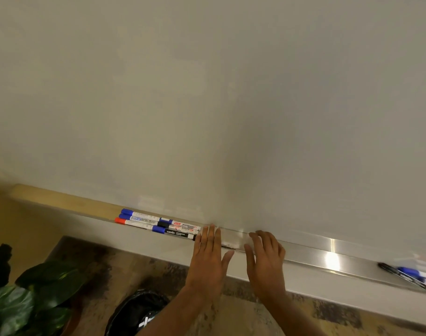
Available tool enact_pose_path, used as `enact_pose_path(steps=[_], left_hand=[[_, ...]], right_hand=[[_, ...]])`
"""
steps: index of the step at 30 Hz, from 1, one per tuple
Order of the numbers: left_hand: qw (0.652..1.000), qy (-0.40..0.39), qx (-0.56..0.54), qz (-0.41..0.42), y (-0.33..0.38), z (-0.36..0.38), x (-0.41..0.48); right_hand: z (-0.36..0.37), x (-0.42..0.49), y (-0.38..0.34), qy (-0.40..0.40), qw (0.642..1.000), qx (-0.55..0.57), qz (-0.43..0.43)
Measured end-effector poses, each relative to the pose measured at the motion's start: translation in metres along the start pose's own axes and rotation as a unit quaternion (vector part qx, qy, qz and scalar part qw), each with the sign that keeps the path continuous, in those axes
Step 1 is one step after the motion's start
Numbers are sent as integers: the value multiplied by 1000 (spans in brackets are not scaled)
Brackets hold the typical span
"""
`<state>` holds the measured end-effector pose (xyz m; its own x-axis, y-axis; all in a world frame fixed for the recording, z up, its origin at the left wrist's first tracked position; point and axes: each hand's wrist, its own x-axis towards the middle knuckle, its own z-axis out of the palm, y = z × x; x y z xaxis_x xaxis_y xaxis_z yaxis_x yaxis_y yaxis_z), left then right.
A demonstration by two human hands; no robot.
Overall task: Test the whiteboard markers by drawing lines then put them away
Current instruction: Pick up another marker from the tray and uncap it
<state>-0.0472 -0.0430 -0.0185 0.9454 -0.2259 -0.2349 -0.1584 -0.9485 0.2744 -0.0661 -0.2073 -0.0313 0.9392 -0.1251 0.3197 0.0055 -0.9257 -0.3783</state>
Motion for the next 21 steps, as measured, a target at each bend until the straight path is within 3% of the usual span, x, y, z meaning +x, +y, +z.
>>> enact_pose_path(steps=[5, 12, 21], left_hand=[[996, 31, -60, 62, 18, -14, -11], [993, 44, -58, 97, 60, -23, -22], [993, 51, -27, 99, 145, -2, -36]], right_hand=[[-27, -10, 1, 4, 999, -33, 22], [-71, -21, 24, 12, 997, -52, 60], [-121, -40, 118, 10, 993, -80, 92]])
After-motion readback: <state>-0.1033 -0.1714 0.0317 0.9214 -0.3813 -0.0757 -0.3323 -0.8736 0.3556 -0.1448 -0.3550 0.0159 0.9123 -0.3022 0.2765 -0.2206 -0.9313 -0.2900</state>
